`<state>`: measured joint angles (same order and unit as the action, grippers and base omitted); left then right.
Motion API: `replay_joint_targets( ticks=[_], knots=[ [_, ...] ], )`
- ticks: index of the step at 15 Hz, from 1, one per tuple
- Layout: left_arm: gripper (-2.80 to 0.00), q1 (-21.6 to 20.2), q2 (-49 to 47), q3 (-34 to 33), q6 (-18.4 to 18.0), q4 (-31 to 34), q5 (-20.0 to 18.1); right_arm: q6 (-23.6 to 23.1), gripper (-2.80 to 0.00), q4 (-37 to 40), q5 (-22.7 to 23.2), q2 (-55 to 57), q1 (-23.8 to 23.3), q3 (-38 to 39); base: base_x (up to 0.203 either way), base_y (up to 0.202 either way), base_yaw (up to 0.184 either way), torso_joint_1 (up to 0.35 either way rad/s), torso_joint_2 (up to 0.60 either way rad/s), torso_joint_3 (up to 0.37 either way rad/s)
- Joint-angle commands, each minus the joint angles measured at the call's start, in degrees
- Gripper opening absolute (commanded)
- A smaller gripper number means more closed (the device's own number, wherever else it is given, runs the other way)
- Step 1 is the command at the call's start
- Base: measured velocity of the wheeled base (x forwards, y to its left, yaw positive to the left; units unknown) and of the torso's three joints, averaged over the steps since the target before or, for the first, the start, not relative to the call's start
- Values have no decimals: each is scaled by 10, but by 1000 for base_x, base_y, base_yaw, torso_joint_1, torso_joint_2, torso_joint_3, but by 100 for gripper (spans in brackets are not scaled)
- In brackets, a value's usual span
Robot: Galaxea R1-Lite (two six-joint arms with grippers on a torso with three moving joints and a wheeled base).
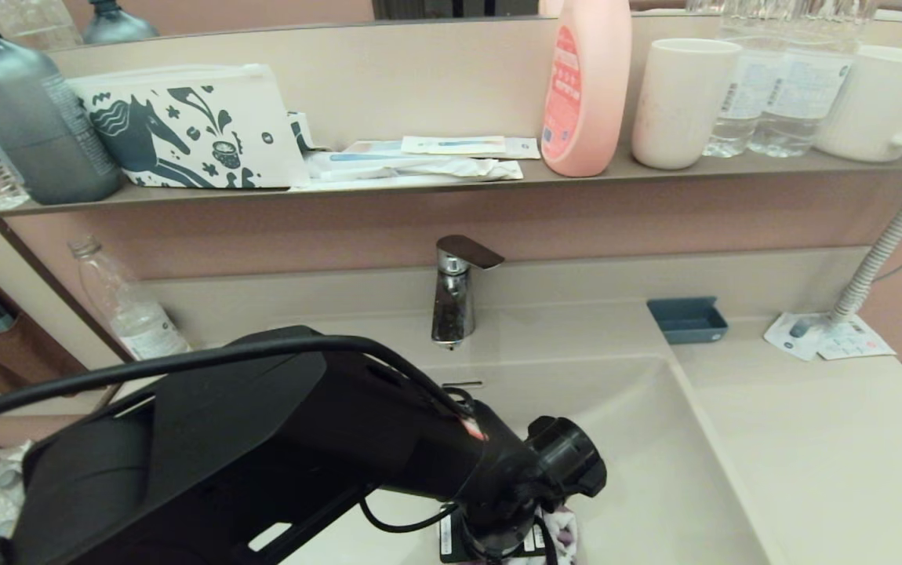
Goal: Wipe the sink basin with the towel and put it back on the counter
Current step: Wipe the sink
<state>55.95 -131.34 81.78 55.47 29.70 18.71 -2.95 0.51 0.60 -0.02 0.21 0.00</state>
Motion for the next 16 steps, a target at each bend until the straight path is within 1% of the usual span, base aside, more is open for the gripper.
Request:
replay_joint_targets(
  ticks=[1,3,5,6,8,9,10,12,13,14,16],
  knots=[
    [-280,8,-6,47,9,23,4,0,-280,-1,0,0,0,0,0,0,0,0,0,0],
    [-280,14,-5,88,15,48,1,0,-280,0,0,0,0,0,0,0,0,0,0,0],
    [-280,18,-1,114,31,83,-15,0,-280,0,0,0,0,0,0,0,0,0,0,0],
    [-280,21,-4,118,41,99,-23,0,-280,0,0,0,0,0,0,0,0,0,0,0],
    [-280,18,-19,101,41,99,-24,0,-280,0,0,0,0,0,0,0,0,0,0,0],
    [-280,17,-20,82,41,99,-24,0,-280,0,0,0,0,0,0,0,0,0,0,0],
    [-280,17,-18,48,41,97,-24,0,-280,0,0,0,0,0,0,0,0,0,0,0],
    [-280,13,-2,-19,41,63,-25,0,-280,0,0,0,0,0,0,0,0,0,0,0],
    [-280,9,7,-59,39,33,-27,0,-280,0,0,0,0,0,0,0,0,0,0,0],
    [-280,2,17,-93,35,10,-27,0,-280,0,0,0,0,0,0,0,0,0,0,0],
    [-280,-28,39,-158,7,-19,-28,0,-280,0,0,0,0,0,0,0,0,0,0,0]
  ],
)
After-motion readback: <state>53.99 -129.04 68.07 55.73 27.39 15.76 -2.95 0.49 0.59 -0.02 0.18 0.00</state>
